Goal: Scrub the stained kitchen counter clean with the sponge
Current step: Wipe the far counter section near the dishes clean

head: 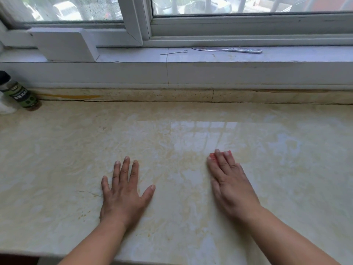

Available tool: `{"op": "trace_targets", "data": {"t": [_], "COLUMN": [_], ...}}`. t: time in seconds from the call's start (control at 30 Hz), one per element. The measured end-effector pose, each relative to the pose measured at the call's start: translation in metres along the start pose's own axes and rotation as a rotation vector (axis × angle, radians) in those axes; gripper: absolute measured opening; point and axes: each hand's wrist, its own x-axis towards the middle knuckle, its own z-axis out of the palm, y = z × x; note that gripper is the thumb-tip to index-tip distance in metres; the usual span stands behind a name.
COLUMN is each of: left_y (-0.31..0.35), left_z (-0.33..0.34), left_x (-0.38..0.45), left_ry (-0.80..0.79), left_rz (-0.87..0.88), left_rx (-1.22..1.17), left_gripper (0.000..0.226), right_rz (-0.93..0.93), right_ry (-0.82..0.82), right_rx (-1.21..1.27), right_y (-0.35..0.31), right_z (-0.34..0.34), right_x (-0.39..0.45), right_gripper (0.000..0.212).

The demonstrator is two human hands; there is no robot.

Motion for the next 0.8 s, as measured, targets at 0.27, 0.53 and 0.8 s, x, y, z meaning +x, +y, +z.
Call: {"op": "trace_targets", "data": {"t": [0.27, 0.53, 0.8], "left_y": [-0.001, 0.000, 0.000], "left_z": [0.000, 0.000, 0.002], "left_x": [0.000, 0.001, 0.001], "left_ry": [0.016, 0.008, 0.022], "left_rz": [0.005, -0.003, -0.005], "left_rx": [-0.013, 0.000, -0.007], "left_gripper": [0.097, 0.098, 0.097], "right_rz": [0.028, 0.314, 0.366], "right_ry": [0.024, 0.128, 0.147], "right_rx": [-0.014, 0.041, 0.011], "right_y": [0.058, 0.134, 0.124], "right_z": [-0.022, -0.038, -0.032], "right_x": [-0.013, -0.030, -0.020], "right_gripper": [0.062, 0.061, 0.076]}}
